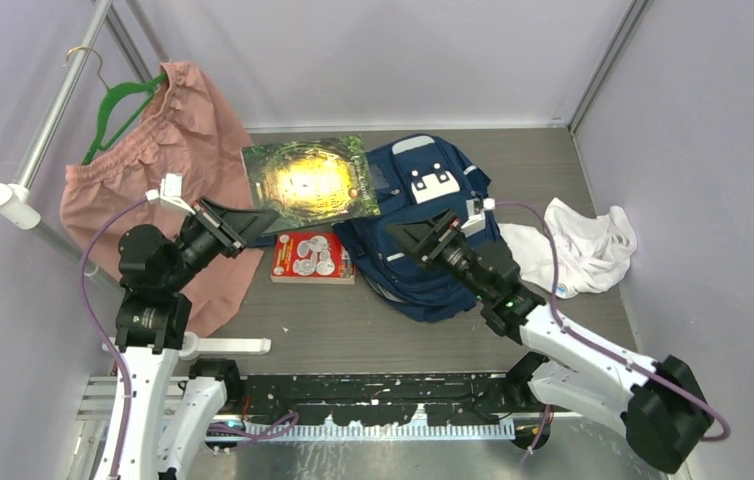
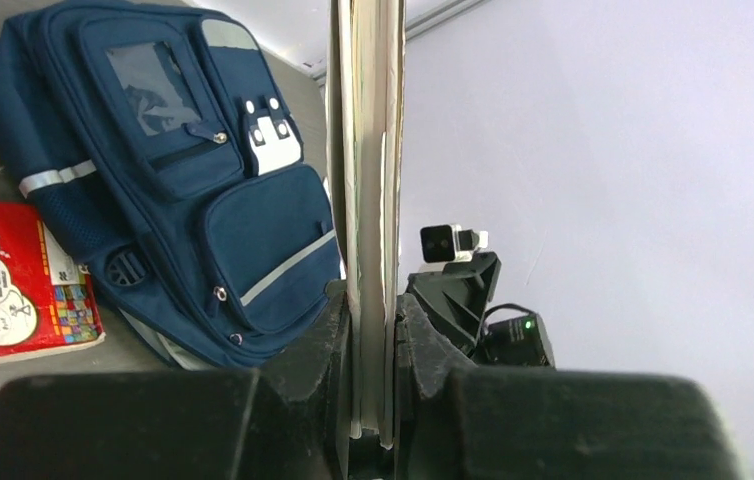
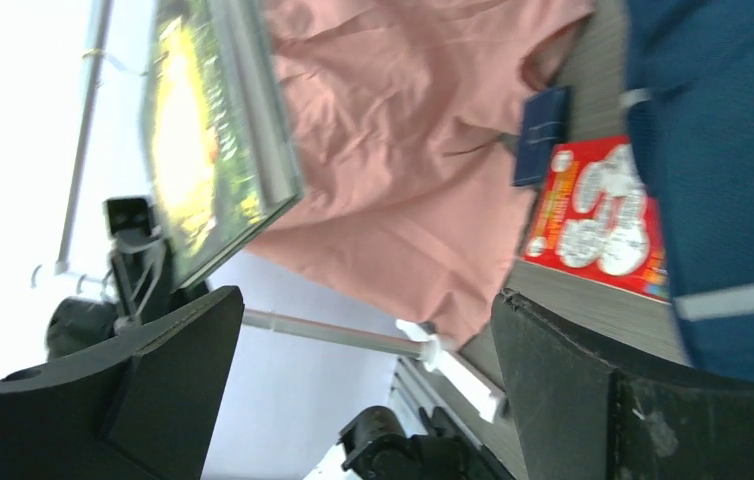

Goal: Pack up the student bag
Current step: Pick up the book from the center of the board.

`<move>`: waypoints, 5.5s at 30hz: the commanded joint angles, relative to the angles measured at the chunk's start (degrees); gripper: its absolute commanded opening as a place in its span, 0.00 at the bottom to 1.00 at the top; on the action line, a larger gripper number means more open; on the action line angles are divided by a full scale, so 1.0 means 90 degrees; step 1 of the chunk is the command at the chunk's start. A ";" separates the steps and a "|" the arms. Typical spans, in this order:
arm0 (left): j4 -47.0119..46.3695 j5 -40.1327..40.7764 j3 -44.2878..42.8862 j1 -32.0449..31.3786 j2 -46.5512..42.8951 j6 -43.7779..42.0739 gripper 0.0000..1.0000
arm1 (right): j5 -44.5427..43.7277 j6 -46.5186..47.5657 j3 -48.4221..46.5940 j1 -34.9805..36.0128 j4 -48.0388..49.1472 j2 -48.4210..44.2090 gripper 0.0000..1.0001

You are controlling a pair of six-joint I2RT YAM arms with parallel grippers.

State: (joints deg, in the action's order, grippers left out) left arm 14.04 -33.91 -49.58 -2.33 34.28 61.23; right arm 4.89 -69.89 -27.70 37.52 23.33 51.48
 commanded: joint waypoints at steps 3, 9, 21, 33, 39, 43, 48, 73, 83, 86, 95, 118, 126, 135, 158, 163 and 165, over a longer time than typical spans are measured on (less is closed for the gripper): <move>-0.1326 -0.0065 -0.0126 -0.0077 -0.0063 0.0524 0.00 | -0.0818 -0.0451 0.0163 0.0832 0.4409 0.1402 1.00; -0.1429 -0.0227 -0.0076 -0.0134 -0.0040 0.0637 0.00 | -0.0894 -0.0710 -0.0521 0.1169 0.6173 0.3046 1.00; -0.0683 -0.0052 -0.0105 -0.0135 -0.0227 0.0289 0.00 | -0.1073 -0.0538 -0.1656 0.1328 0.6405 0.3789 0.97; -0.0450 0.0174 -0.0140 -0.0134 -0.0093 0.0161 0.00 | -0.0895 -0.0595 -0.1623 0.1619 0.6548 0.3788 1.00; -0.0274 0.0461 -0.0095 -0.0136 -0.0137 0.0102 0.00 | -0.0800 -0.0718 -0.2015 0.1630 0.6548 0.3962 1.00; -0.0230 0.0607 -0.0127 -0.0138 -0.0070 0.0109 0.00 | -0.0761 -0.0791 -0.2045 0.1648 0.6553 0.3991 1.00; 0.0193 0.0733 -0.0436 -0.0141 0.0157 -0.0308 0.00 | -0.0334 -0.0953 -0.2151 0.1706 0.6551 0.3882 1.00; -0.0696 0.0321 0.0051 -0.0133 -0.0273 0.0217 0.00 | -0.1209 -0.0724 -0.2786 0.1778 0.6548 0.4547 0.99; -0.1495 0.0468 0.0663 -0.0136 -0.0548 0.0690 0.00 | -0.1828 -0.1366 -0.2904 0.1795 0.6548 0.4714 0.76; -0.1693 0.0573 0.0879 -0.0137 -0.0646 0.0818 0.00 | -0.1818 -0.1505 -0.3033 0.1794 0.6553 0.4767 0.62; -0.0869 0.0782 0.0774 -0.0136 -0.0870 0.0388 0.00 | -0.1603 -0.1524 -0.3096 0.1787 0.6517 0.4762 0.01; 0.3548 -0.1383 -0.1649 -0.0147 0.1010 -0.3047 1.00 | 0.5158 0.3408 -0.2369 -0.1528 -0.3247 -0.0005 0.01; 0.0343 -0.3639 -0.0319 -0.0193 0.0343 -0.1667 1.00 | 0.6688 0.3032 -0.2337 -0.1388 -0.2309 0.0209 0.01; -0.0237 -0.3333 0.0133 -0.0833 0.0429 -0.1198 0.99 | 0.6678 0.3332 -0.2666 0.0011 -0.1884 0.0945 0.01; -0.0668 -0.1946 0.0371 -0.2144 0.0866 -0.1324 0.00 | 0.3915 0.5504 -0.3900 0.0884 -0.5568 0.0941 0.90; -0.0261 -0.1133 0.0211 -0.2144 0.0889 -0.1466 0.00 | 0.1216 0.5452 -0.3911 0.0869 -0.6536 -0.0454 1.00; -0.0358 -0.0407 0.0237 -0.2144 0.0844 -0.1257 0.00 | 0.0674 0.5068 -0.3618 0.0869 -0.6185 -0.0990 1.00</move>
State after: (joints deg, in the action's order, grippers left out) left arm 12.71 -47.81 -43.92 -21.52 43.16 48.36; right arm 29.61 -22.85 -60.42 45.47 -30.17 51.00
